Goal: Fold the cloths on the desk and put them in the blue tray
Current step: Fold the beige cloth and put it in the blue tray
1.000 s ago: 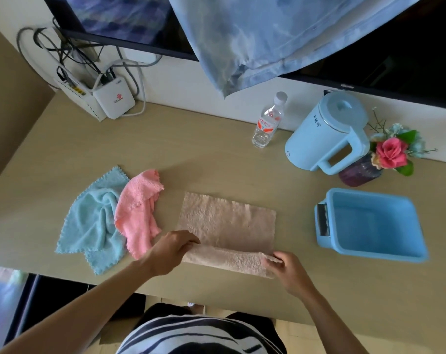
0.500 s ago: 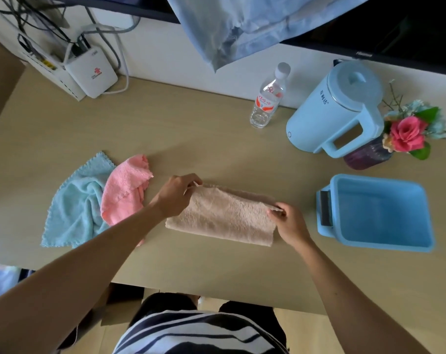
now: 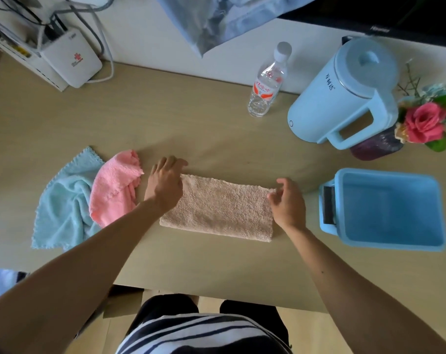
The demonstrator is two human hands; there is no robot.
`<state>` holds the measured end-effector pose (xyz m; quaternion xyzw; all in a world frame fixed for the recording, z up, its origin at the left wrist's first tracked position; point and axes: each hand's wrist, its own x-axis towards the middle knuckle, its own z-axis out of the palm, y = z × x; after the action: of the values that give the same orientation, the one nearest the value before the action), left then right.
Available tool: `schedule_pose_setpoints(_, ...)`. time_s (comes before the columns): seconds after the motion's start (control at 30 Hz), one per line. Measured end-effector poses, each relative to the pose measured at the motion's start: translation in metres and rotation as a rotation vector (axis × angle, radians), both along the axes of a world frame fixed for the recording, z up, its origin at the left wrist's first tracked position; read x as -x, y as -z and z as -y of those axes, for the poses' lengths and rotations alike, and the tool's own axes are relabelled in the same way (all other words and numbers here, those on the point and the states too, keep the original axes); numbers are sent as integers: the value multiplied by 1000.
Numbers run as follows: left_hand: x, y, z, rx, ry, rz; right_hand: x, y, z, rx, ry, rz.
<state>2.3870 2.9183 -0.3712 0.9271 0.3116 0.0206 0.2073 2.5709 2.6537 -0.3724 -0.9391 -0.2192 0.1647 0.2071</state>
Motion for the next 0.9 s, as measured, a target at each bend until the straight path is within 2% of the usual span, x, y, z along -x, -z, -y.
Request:
schedule_pose_setpoints(0.1, 9, -6, 29, -137, 150, -9, 14, -2, -4, -27, -247, 157)
schedule_pose_setpoints(0.2, 25, 3, 65, -97, 234, -138, 27, 2, -4, 35, -458, 101)
schedule_pose_setpoints(0.3, 37, 13, 83, -70, 213, -261, 35, 4, 3, 110, -491, 77)
schedule_pose_setpoints(0.43, 24, 15, 72, -59, 317, -290, 47, -4, 14, 171, -456, 161)
schedule_pose_setpoints(0.53, 1, 4, 63, -142, 331, -299, 64, -9, 21, 238, -439, 160)
schedule_pose_setpoints(0.63, -5, -11, 76, -207, 427, -191, 84, -13, 25, 256, -454, 60)
schedule_pose_setpoints(0.73, 20, -10, 105, -179, 627, -100, 103, -18, 27, 201, -472, -182)
schedule_pose_setpoints(0.77, 32, -8, 114, -156, 668, -90, 108, -18, 29, 182, -494, -206)
schedule_pose_setpoints(0.9, 70, -1, 128, -126, 686, -136, 111, -12, 41, 124, -679, 21)
